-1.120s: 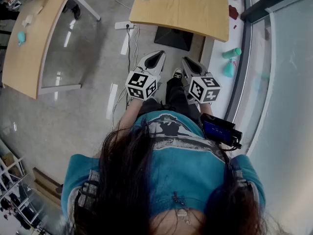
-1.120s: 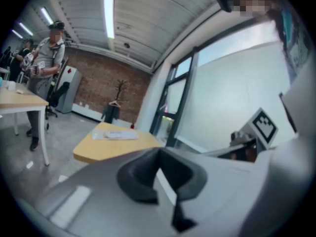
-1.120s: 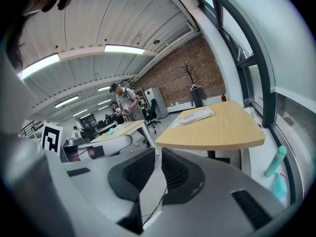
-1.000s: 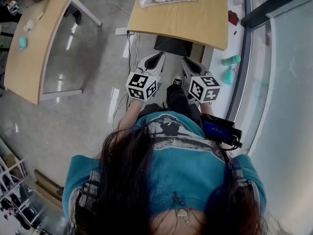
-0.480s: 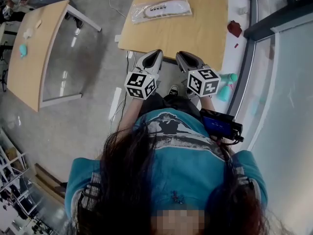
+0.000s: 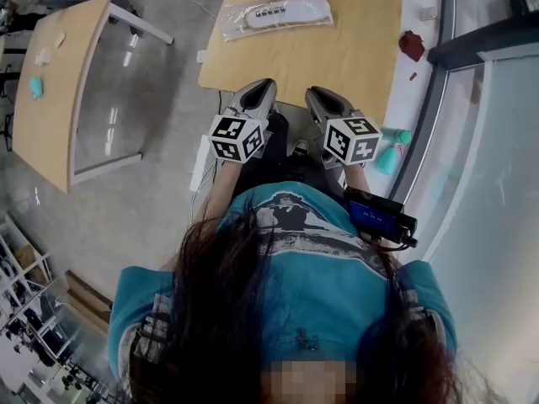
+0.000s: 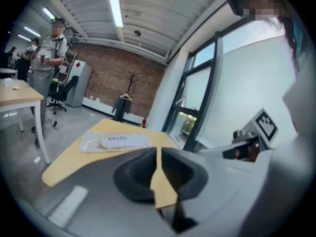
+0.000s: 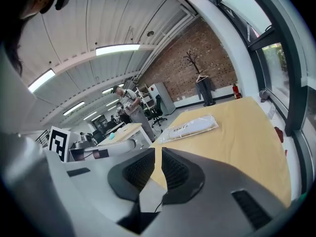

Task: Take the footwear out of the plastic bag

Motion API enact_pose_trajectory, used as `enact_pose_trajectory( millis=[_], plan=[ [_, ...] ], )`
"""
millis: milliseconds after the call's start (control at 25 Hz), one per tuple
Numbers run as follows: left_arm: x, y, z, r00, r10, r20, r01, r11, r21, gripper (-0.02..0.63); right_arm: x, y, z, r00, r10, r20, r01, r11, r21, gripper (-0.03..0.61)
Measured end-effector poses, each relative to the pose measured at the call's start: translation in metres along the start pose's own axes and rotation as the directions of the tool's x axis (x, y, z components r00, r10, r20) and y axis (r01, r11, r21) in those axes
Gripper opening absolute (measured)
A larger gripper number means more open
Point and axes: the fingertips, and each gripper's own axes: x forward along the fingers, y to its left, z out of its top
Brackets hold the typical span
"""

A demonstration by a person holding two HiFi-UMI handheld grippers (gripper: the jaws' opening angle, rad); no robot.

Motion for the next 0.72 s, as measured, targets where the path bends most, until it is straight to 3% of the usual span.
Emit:
enact_pose_trajectory(
  millis=[400,520,720],
  plan=[
    [0.080,0.058,0.018,0.993,-0.097,-0.065,0.098,0.995,0.012,0.017,0.062,-0.070,0.038,0.990,-0.137,-0.027,0.138,0.989,0.045,0.051],
    [0.098,0.084,0.022,0.990,-0.116,-0.080,0.117,0.993,0.008,0.017,0.089,-0.099,0.048,0.978,-0.203,-0.057,0.204,0.979,0.027,0.051],
    [0.116,0.119,0.017,0.980,-0.159,-0.119,0.158,0.987,-0.022,0.018,0.135,-0.141,0.064,0.962,-0.240,-0.132,0.241,0.971,-0.009,0.052]
  ],
)
